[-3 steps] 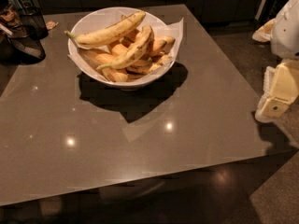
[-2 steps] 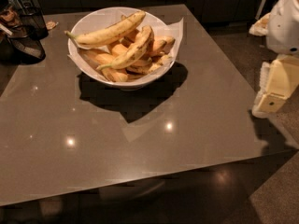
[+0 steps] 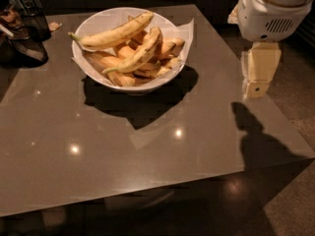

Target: Pick banana from white bowl

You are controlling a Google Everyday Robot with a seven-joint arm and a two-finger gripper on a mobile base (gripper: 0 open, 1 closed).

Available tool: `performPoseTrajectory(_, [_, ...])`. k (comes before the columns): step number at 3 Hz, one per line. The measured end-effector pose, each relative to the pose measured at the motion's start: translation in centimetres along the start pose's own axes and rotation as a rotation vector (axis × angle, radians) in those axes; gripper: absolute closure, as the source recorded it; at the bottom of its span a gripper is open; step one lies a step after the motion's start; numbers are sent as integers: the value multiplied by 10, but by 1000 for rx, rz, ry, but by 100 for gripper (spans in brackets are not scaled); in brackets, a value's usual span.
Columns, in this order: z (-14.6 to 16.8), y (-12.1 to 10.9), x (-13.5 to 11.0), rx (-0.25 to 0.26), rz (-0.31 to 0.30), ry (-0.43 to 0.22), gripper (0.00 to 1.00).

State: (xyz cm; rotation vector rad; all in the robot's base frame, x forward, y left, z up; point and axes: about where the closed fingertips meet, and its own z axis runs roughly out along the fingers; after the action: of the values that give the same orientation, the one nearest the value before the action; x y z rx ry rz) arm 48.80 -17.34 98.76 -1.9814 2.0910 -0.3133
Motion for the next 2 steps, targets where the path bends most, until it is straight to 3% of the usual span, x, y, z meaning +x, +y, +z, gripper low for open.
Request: performPoseTrajectory(2, [-2, -5, -2, 38, -15, 4, 0])
